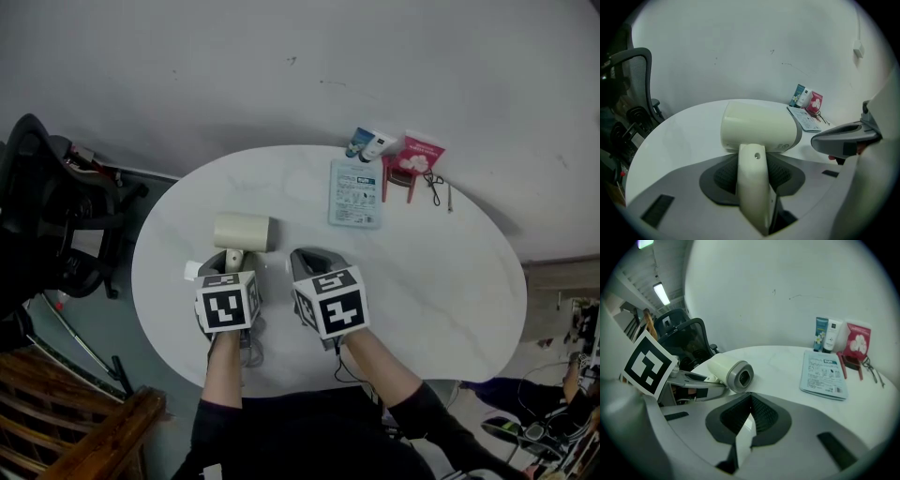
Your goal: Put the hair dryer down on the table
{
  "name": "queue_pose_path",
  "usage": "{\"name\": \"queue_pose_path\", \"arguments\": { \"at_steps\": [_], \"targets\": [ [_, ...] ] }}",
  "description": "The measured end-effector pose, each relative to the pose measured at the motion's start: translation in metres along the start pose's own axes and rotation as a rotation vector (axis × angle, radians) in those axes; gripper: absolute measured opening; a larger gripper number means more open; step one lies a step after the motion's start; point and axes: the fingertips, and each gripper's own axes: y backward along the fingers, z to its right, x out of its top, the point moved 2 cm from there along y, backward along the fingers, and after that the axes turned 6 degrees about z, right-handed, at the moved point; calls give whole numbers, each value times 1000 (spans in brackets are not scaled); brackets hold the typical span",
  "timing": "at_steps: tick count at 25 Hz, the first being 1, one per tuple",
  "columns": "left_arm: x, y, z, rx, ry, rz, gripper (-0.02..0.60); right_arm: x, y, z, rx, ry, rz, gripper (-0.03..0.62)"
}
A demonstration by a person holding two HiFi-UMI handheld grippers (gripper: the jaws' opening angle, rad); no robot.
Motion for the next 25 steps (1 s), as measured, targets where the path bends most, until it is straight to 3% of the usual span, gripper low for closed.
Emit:
{"name": "queue_pose_path", "arguments": {
  "at_steps": [25],
  "targets": [
    [-1,-3,3,65,-108,-9,184,-2,2,-1,6,8,-6,2]
  ]
}}
